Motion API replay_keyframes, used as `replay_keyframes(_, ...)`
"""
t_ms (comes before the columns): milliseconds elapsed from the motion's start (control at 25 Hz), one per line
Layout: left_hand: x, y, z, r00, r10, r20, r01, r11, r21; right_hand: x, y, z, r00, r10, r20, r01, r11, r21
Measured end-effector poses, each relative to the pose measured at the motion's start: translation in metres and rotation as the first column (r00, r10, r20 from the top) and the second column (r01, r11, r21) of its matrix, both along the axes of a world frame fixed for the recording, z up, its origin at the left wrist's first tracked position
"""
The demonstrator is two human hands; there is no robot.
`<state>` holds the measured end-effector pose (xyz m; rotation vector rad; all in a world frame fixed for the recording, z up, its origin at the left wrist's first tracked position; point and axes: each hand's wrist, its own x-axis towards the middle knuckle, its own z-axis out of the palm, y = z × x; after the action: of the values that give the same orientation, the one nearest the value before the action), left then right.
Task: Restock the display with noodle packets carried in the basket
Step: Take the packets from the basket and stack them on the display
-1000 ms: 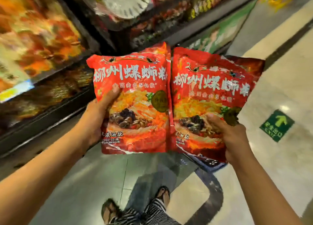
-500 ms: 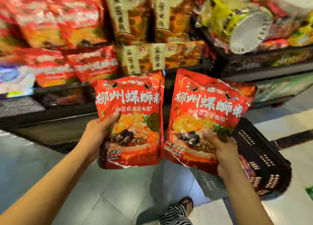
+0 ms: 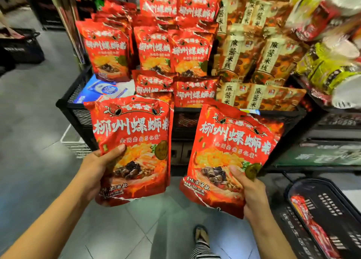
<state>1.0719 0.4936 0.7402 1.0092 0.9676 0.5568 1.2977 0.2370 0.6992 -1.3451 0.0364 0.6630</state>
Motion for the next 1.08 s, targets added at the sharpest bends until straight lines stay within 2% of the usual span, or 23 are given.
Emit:
replay_keyframes(240, 0.002, 0.079, -0.007, 0.990, 0.139, 0.020, -0.139, 0.990, -0.008, 0.028, 0.088, 0.013, 0.995, 0.077, 0.060, -0.079, 0.996, 0.038)
replay_keyframes(640, 0.090, 0.270, 0.015, 0.964, 0.267, 0.002, -0.266, 0.962, 0.068, 0.133, 0.319, 0.035, 0.959, 0.257, 0.122, -0.263, 0.964, 0.032)
replay_keyframes(880, 0.132, 0.378, 0.008, 0.972, 0.227, -0.062, -0.216, 0.966, 0.142, 0.167, 0.421, 0.047, 0.936, 0.279, 0.213, -0.285, 0.959, -0.005)
replay_keyframes(1080, 0.149, 0.475, -0.017, 0.998, 0.056, 0.002, -0.056, 0.996, 0.071, 0.165, 0.475, 0.043, 0.936, 0.214, 0.282, -0.207, 0.977, -0.053)
